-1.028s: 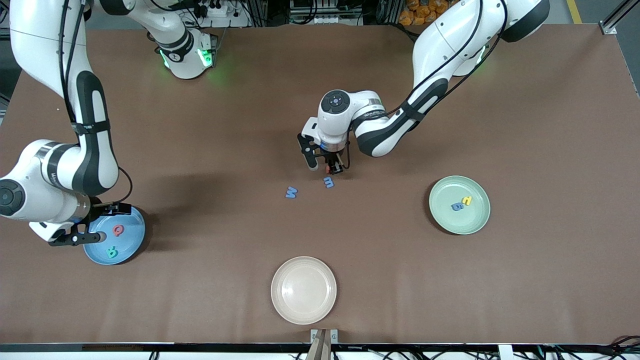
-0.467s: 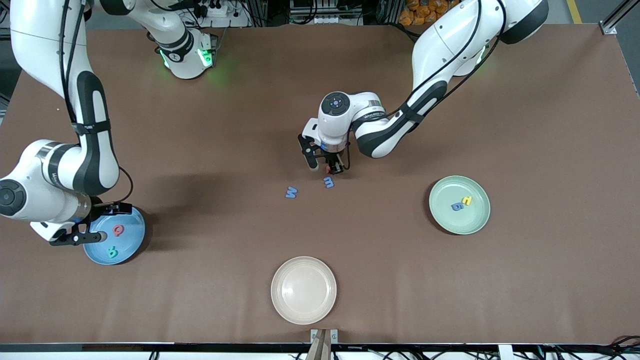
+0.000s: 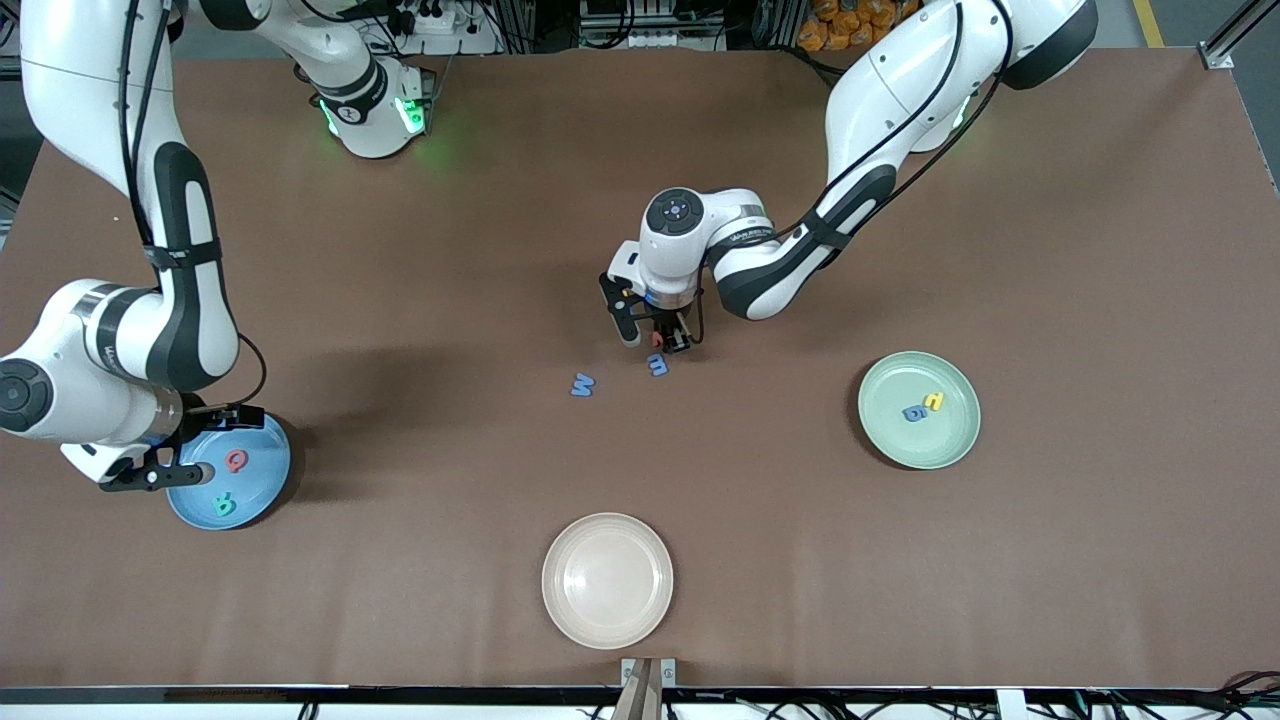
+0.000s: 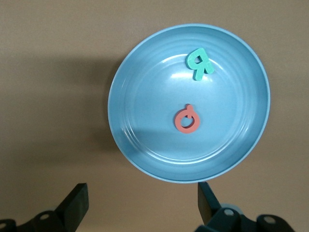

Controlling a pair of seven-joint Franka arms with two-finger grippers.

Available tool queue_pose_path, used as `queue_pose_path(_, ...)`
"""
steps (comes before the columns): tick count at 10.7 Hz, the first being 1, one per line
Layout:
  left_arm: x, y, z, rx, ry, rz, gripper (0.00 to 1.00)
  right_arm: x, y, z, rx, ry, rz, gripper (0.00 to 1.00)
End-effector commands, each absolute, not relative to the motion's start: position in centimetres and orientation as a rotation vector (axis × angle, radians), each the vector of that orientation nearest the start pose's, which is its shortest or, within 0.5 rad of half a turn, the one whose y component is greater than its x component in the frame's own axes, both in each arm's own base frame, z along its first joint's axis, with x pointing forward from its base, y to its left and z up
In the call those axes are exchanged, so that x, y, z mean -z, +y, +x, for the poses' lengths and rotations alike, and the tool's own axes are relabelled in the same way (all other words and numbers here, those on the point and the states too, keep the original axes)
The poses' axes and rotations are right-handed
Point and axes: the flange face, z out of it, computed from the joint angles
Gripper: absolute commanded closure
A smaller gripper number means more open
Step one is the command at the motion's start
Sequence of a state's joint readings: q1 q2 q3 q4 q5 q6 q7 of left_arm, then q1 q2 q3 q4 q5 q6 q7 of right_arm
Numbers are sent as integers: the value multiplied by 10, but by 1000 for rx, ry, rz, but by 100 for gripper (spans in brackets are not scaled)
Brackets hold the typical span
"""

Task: Sort uppercase to blue plate, lowercase to green plate
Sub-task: 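Lower the left gripper and grasp the pink 'm' letter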

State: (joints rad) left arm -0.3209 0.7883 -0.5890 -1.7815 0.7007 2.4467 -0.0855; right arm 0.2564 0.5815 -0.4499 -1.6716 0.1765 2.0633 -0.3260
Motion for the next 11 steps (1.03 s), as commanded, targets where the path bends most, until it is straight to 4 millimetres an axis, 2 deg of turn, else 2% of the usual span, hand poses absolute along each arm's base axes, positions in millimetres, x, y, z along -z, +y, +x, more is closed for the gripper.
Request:
queue_pose_path(1, -169, -500, 428, 173, 1787, -2553, 59, -291, -85, 650, -226, -119, -3172, 0)
queue_pose_path(2, -168, -502, 425, 170, 1792, -2551, 63, -291, -85, 650, -226, -119, -3172, 0)
queue_pose_path(4, -168, -510, 417, 163, 1803, -2554, 75, -291, -85, 650, -226, -119, -3172, 0)
queue_pose_path(6, -168, -509, 418, 163, 1799, -2557, 87, -291, -85, 649, -228, -119, -3171, 0)
queue_pose_path(8, -166, -502, 425, 159, 1781, -2553, 94, -292, -83, 650, -228, -122, -3171, 0)
queue_pose_path(9, -171, -502, 428, 171, 1775, -2556, 97, -292, -83, 650, -228, -122, -3171, 0)
queue_pose_path(11, -185, -488, 443, 186, 1693, -2590, 100, -291, -82, 650, -233, -124, -3169, 0)
